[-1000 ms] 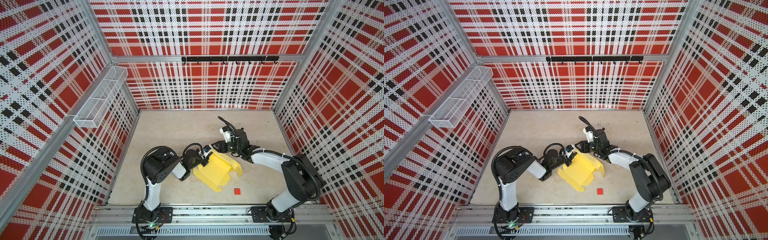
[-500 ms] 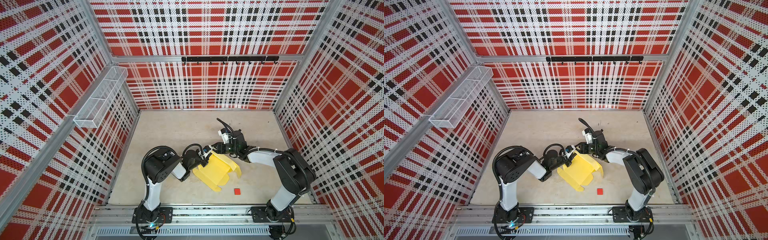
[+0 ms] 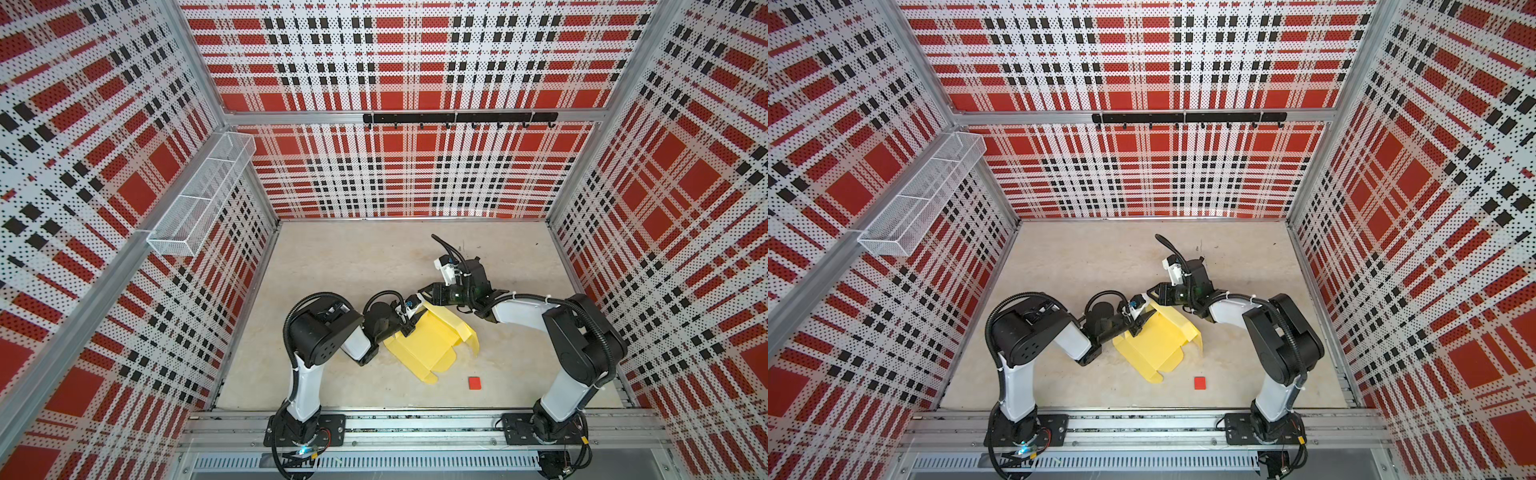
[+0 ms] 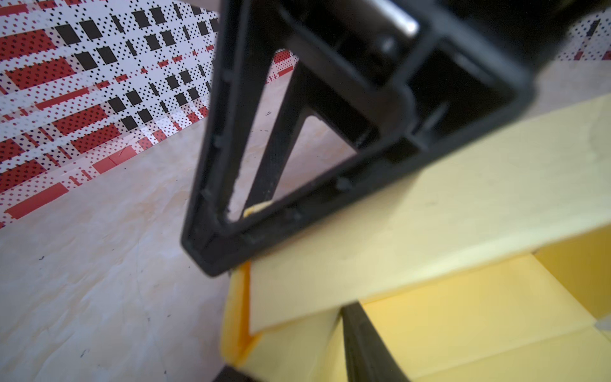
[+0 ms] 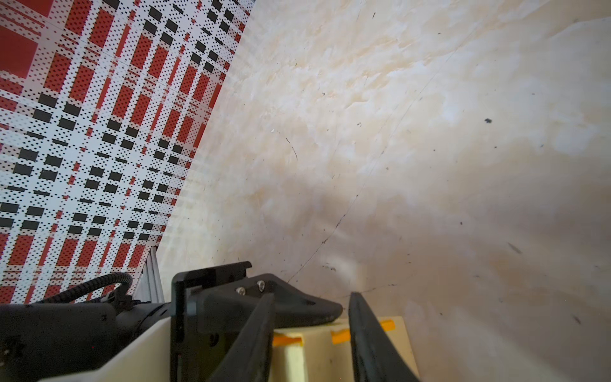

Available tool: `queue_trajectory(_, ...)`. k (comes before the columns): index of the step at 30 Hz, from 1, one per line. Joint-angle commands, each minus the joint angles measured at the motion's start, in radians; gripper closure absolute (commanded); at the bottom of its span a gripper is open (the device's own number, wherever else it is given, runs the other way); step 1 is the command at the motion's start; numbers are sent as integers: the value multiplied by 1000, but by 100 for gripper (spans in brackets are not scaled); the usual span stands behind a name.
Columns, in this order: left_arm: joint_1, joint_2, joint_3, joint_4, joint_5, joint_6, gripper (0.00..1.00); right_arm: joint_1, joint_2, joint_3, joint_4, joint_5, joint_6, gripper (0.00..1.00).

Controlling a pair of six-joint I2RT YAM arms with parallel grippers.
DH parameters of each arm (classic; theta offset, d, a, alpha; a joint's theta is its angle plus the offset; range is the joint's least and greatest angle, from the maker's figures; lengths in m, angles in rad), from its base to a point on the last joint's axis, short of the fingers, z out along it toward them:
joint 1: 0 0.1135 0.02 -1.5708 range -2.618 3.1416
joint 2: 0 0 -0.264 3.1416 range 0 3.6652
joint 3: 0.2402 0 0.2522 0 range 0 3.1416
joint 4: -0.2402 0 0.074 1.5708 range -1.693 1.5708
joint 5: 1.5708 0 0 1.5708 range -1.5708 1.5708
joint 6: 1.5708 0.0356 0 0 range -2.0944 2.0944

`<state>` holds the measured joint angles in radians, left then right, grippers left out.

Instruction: Fold the paper box

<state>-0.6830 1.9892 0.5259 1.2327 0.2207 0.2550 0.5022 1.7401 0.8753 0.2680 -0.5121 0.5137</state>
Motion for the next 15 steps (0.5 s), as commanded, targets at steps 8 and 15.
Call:
queue_trajectory(8, 54, -81, -48, -25, -12, -15, 63, -17, 37, -23, -38, 40, -25, 62)
queue_trajectory(15, 61, -78, -26, -46, 6, -21, 73, -22, 54, -25, -9, 22, -6, 63)
